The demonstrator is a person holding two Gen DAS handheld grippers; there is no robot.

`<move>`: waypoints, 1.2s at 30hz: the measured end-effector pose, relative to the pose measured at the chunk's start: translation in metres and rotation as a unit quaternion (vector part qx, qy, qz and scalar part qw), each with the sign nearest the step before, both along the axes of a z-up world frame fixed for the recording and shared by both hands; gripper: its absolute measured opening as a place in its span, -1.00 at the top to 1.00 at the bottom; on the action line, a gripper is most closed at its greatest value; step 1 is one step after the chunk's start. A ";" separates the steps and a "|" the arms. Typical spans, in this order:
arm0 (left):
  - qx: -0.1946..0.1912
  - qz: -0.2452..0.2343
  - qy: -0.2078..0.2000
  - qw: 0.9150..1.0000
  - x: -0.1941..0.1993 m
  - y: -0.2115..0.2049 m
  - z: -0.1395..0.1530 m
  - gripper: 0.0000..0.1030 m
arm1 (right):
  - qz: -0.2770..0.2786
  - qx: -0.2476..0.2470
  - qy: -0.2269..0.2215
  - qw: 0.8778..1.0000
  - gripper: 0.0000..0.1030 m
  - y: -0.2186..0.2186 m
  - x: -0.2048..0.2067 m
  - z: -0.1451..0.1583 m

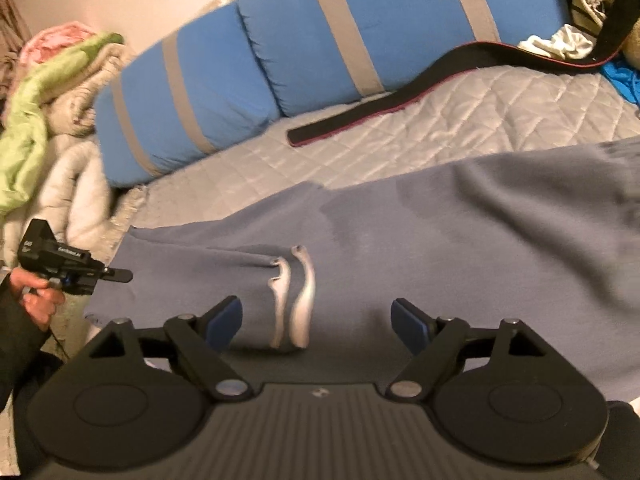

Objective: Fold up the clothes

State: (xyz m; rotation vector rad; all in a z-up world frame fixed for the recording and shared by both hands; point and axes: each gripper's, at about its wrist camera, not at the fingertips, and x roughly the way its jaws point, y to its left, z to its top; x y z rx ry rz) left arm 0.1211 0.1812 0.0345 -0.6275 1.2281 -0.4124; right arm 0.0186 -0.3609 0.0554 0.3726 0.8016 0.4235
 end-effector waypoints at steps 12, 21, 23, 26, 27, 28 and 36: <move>0.223 0.085 -0.006 0.971 -0.009 0.092 0.107 0.84 | 0.058 0.028 -0.043 0.997 -1.00 0.006 -0.012 0.009; 0.260 0.084 -0.057 0.960 -0.019 0.025 0.183 0.84 | 0.051 0.043 -0.046 0.997 -1.00 0.004 -0.014 0.009; 0.232 0.069 -0.063 0.968 -0.023 -0.002 0.195 0.83 | 0.050 0.046 -0.047 0.997 -1.00 0.003 -0.014 0.008; 0.191 0.051 -0.069 0.978 -0.029 -0.039 0.210 0.83 | 0.047 0.051 -0.048 0.996 -1.00 0.001 -0.015 0.008; 0.175 0.046 -0.071 0.981 -0.030 -0.050 0.213 0.83 | 0.046 0.051 -0.049 0.996 -1.00 0.001 -0.015 0.008; 0.158 0.040 -0.073 0.984 -0.032 -0.061 0.216 0.83 | 0.046 0.052 -0.050 0.996 -1.00 0.000 -0.015 0.008; 0.096 -0.014 -0.073 0.993 -0.034 -0.146 0.203 0.83 | 0.042 0.063 -0.055 0.996 -1.00 -0.003 -0.017 0.007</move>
